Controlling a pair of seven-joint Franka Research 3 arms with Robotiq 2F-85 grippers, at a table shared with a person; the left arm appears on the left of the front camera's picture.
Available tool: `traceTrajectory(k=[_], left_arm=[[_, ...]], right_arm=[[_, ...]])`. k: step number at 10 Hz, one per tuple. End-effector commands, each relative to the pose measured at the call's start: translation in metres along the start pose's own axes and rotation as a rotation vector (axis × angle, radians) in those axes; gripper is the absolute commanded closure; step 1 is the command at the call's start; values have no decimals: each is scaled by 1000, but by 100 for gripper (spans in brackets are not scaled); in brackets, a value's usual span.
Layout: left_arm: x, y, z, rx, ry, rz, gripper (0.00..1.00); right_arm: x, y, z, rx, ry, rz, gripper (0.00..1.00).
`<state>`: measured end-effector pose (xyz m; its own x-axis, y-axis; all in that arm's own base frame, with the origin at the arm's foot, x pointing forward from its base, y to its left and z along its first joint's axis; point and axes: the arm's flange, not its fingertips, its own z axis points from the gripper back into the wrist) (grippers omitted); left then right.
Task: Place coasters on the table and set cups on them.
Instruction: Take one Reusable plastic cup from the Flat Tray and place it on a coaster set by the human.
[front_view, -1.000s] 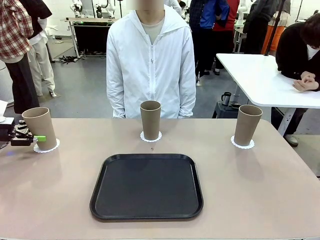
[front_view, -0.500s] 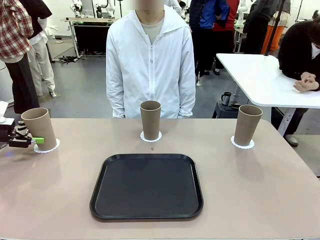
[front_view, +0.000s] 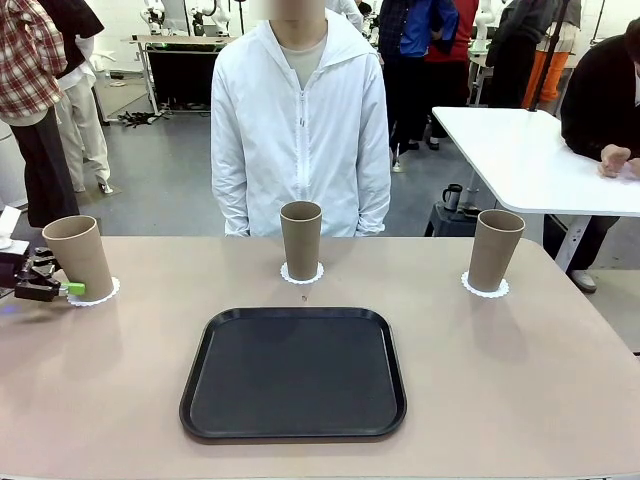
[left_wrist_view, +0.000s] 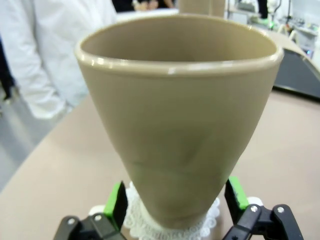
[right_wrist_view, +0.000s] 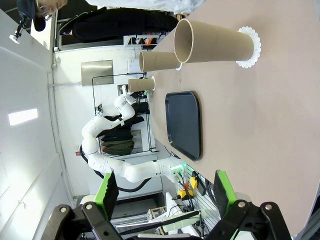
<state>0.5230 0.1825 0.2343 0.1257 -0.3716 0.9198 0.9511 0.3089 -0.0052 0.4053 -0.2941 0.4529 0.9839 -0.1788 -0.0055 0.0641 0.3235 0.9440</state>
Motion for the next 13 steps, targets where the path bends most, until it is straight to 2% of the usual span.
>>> traceTrajectory(k=[1, 3, 7, 8, 9, 11, 13], left_arm=[[7, 2, 3, -8, 88, 12, 0], [10, 1, 16, -4, 133, 14, 0], [23, -2, 69, 52, 325, 53, 0], [31, -3, 86, 47, 346, 76, 0], [47, -9, 104, 47, 350, 105, 0], [109, -30, 143, 113, 332, 169, 0], [162, -41, 172, 136, 317, 120, 0]], right_arm=[[1, 1, -1, -6, -4, -2, 0], [1, 1, -1, -6, -4, -2, 0], [1, 1, -1, -6, -4, -2, 0], [1, 1, -1, -6, -4, -2, 0], [1, 1, -1, -6, -4, -2, 0], [1, 1, -1, -6, -4, -2, 0], [1, 1, -1, -6, -4, -2, 0]])
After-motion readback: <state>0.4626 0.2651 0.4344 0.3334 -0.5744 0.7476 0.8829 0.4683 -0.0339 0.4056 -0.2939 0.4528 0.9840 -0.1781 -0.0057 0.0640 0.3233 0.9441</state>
